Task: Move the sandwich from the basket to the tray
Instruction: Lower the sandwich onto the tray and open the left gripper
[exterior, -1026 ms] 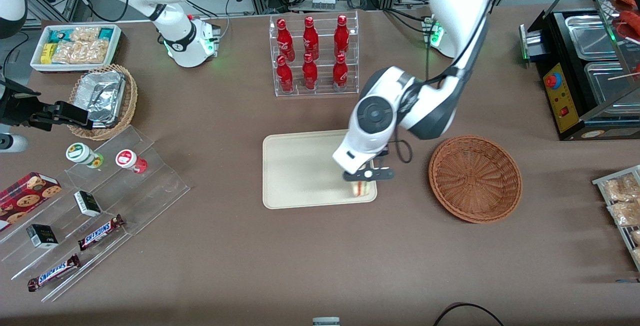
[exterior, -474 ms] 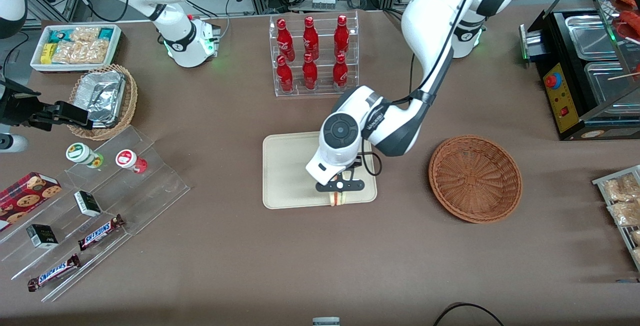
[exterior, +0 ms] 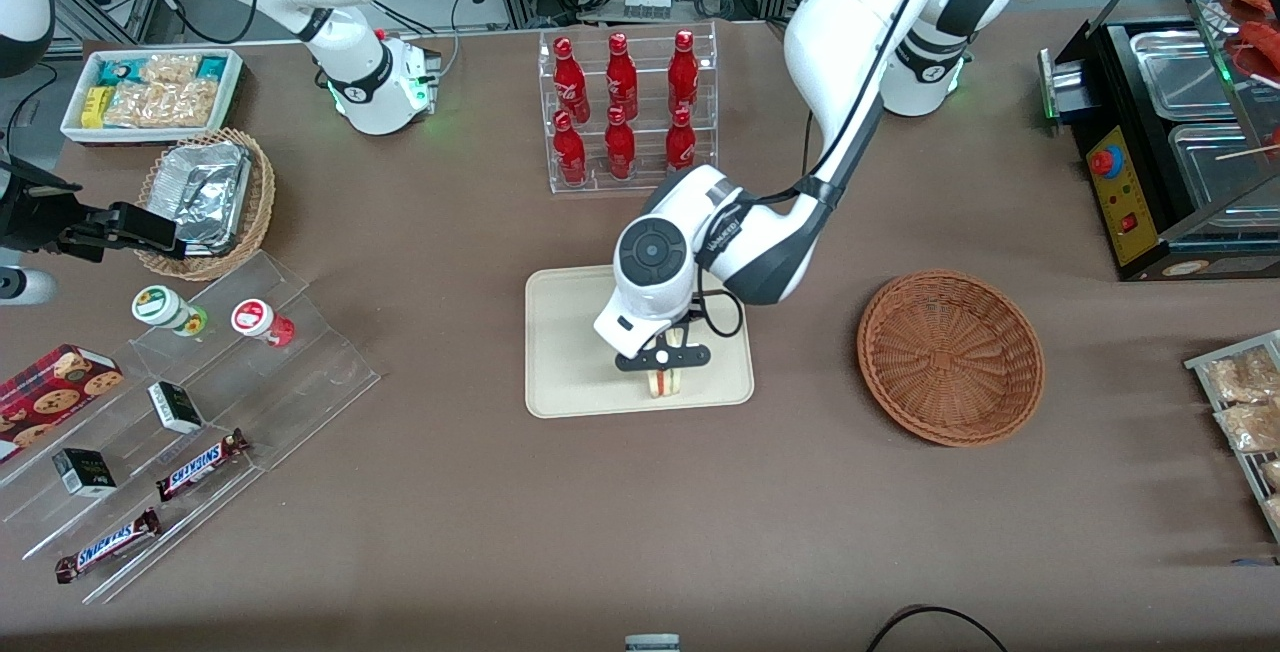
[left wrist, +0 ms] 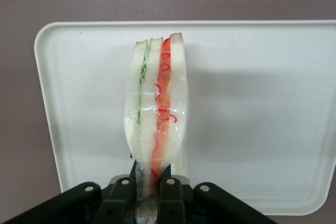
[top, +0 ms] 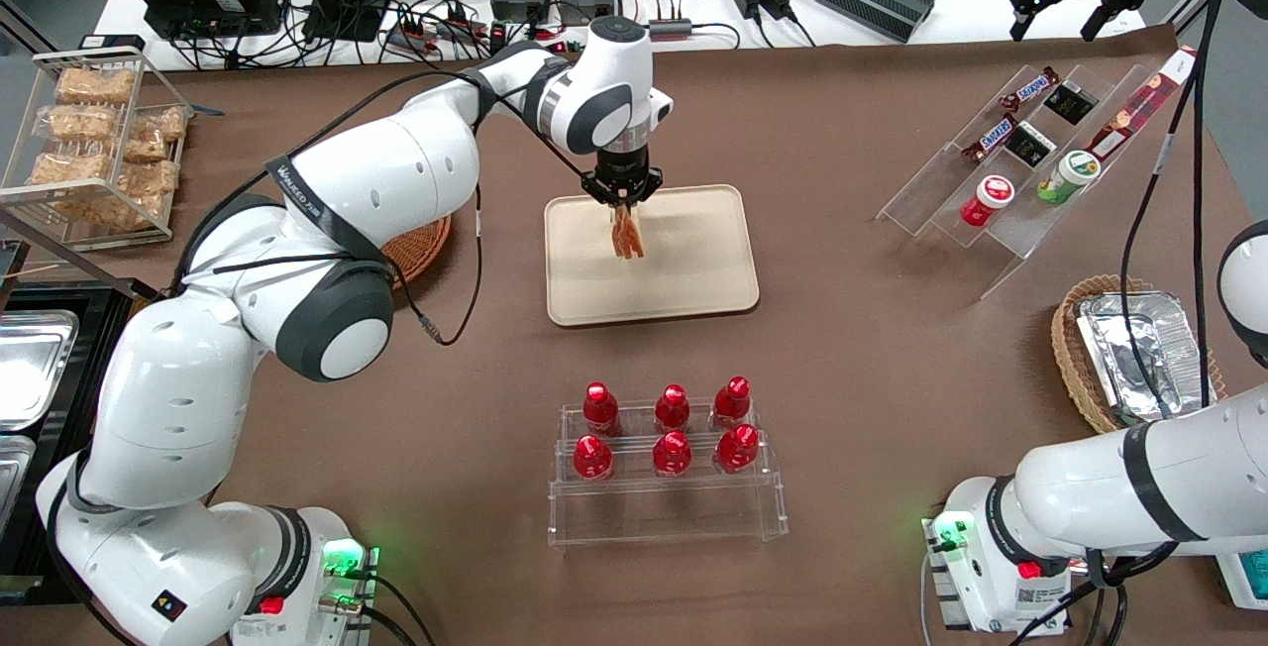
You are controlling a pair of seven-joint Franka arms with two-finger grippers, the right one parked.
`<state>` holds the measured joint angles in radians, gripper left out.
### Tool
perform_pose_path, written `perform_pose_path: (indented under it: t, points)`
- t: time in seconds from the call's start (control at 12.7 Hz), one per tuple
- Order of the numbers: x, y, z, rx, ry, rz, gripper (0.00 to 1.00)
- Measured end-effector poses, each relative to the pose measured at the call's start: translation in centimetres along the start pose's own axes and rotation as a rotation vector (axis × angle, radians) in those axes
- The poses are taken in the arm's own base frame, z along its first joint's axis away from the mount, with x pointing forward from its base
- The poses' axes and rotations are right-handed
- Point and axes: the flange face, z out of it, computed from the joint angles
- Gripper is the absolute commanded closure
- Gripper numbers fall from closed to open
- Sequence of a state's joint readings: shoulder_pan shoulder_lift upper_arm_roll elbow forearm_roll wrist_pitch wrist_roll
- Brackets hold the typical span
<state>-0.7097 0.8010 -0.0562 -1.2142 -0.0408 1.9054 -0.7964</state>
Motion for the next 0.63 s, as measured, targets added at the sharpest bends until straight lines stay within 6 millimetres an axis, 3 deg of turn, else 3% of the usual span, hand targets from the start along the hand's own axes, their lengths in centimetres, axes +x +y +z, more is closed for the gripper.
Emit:
perform_pose_path:
  t: [0.32, 0.63]
  points:
    - [-1.8, 1.7, 1.7, 0.02, -0.014, -0.025, 1.0]
    - [-2.2, 2.1, 2.3, 0.027, -0.018, -0.062, 1.0]
